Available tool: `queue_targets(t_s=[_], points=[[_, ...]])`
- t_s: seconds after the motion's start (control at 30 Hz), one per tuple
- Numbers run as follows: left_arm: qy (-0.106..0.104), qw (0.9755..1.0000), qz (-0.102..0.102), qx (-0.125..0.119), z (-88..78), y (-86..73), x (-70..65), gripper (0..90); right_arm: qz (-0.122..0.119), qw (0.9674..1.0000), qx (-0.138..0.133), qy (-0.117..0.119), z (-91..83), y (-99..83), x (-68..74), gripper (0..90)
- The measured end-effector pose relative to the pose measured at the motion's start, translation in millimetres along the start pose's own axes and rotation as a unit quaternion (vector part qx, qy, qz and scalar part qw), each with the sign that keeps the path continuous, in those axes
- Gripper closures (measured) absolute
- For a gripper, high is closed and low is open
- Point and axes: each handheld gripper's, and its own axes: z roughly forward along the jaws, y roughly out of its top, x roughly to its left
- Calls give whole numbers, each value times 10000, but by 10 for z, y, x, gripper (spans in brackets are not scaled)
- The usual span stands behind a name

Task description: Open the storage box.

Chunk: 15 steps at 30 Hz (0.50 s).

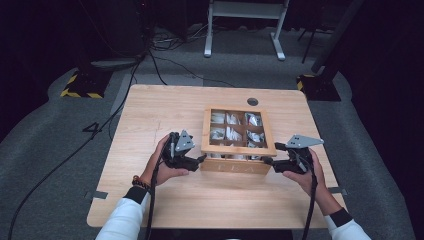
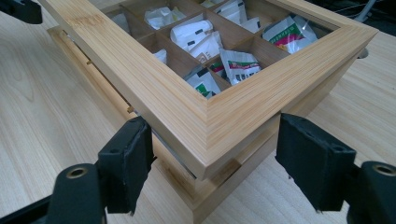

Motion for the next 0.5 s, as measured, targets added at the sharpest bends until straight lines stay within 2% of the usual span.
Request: queue_targets(t_s=[0.17, 0.43, 0.5], points=[[83, 9998, 126, -117, 30, 64, -11, 229, -5, 10000, -2, 8, -6, 19, -6, 272], [50, 9997, 203, -119, 67, 136, -20, 223, 49, 10000, -57, 10, -21, 34, -11, 272], [35, 9996, 270, -110, 74, 156, -30, 249, 49, 10000, -79, 7, -23, 42, -14, 271]])
